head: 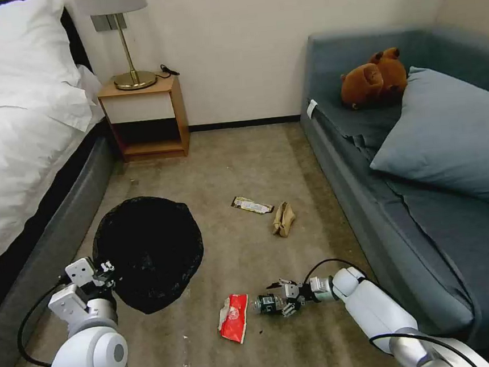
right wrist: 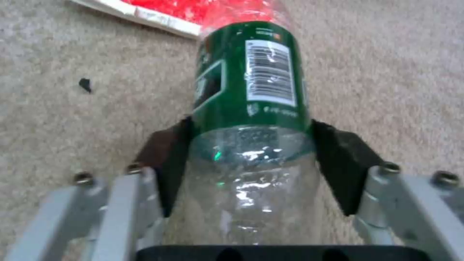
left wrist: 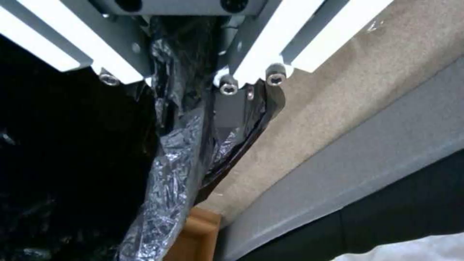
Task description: Pick up the trash bin, then pick up the garbage on the floor and place it into the trash bin.
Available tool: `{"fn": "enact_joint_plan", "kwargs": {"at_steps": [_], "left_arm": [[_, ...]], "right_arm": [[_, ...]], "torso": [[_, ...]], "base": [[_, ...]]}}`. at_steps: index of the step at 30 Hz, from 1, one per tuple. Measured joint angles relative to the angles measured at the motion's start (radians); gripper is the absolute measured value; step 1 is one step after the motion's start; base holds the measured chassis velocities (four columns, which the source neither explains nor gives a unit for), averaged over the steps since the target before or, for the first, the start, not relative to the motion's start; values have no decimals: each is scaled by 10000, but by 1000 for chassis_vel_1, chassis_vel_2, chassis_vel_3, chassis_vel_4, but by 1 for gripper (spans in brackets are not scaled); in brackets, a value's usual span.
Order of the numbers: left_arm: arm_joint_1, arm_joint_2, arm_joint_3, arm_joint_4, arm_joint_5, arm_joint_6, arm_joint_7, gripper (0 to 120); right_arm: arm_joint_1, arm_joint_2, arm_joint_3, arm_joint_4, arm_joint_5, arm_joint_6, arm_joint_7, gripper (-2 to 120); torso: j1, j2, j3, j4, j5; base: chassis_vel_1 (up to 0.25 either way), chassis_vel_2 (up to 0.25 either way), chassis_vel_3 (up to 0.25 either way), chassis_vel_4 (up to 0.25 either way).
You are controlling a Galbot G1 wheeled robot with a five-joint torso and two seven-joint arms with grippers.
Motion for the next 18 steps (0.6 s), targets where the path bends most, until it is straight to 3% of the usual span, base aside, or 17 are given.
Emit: {"fn": "enact_joint_plan", "kwargs": {"at_steps": [5,7,15,18], "left_arm": [[4,13,25,-40,-10,0,1,1],[27,23,27,-72,-23,0,0,1],[46,41,20,-71,-26,26,-45,1],[-35,62,24,143,-27,40,-59,1]], "right_arm": [[-124,-4,122,52,-37,23,67,46],[-226,-27,188,163,-39,24,122,35],[-506,-122,336,585,139,108,247,22],[-831,-289,391,1447,1027,50,308,22]], "torso": [[0,0,0,0,-1],[0,0,0,0,0],[0,-1,0,0,0],[0,0,0,1,0]], "base": [[0,0,0,0],[0,0,0,0],[0,0,0,0],[0,0,0,0]]}}
